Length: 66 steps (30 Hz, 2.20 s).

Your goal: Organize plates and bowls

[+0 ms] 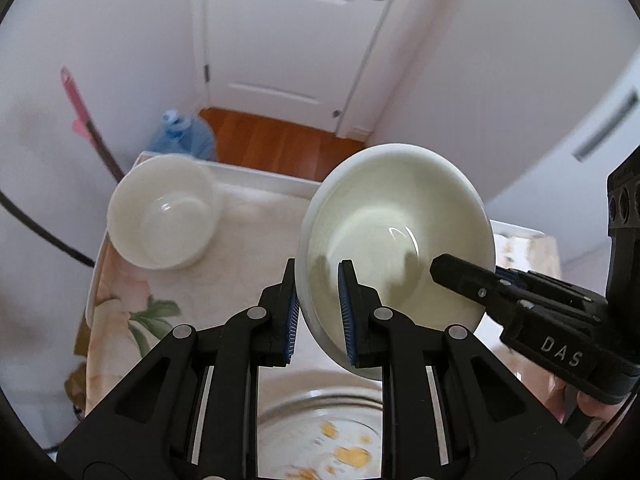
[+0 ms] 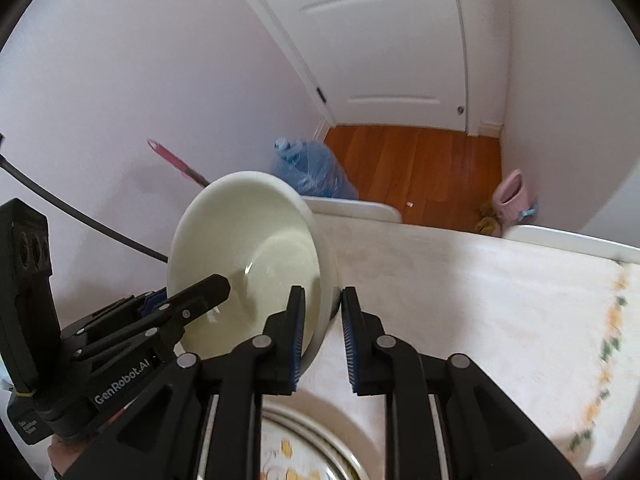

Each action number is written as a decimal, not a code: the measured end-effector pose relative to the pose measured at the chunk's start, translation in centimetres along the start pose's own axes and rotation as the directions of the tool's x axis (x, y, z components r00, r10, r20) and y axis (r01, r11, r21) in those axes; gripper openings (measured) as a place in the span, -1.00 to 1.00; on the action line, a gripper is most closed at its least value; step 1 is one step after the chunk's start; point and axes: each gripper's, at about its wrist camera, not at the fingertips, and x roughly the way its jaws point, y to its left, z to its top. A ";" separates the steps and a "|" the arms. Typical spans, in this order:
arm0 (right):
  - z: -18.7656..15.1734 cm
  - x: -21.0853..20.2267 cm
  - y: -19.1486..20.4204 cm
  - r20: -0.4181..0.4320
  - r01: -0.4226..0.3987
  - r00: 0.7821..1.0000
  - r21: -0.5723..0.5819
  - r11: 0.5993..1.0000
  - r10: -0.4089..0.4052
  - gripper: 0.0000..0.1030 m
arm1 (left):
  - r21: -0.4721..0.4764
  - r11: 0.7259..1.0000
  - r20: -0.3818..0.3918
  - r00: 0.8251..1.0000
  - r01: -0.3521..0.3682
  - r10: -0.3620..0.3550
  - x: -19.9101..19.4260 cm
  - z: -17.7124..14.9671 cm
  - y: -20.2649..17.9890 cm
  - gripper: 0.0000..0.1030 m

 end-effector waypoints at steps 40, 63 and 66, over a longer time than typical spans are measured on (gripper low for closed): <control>-22.1 -14.0 -19.3 -0.079 0.207 0.978 0.409 0.889 -0.191 -0.68 | 0.366 0.905 -0.377 0.924 0.218 -0.070 6.3 -16.0 -24.3 -0.68; -22.7 -13.0 -20.2 -0.087 0.201 0.980 0.459 0.866 -0.181 -0.55 | 0.478 0.870 -0.345 0.937 0.118 0.063 7.3 -16.9 -25.0 -0.64; -22.4 -13.6 -19.9 -0.048 0.159 0.987 0.470 0.868 -0.154 -0.18 | 0.492 0.863 -0.321 0.945 0.113 0.059 6.9 -16.8 -25.3 -0.63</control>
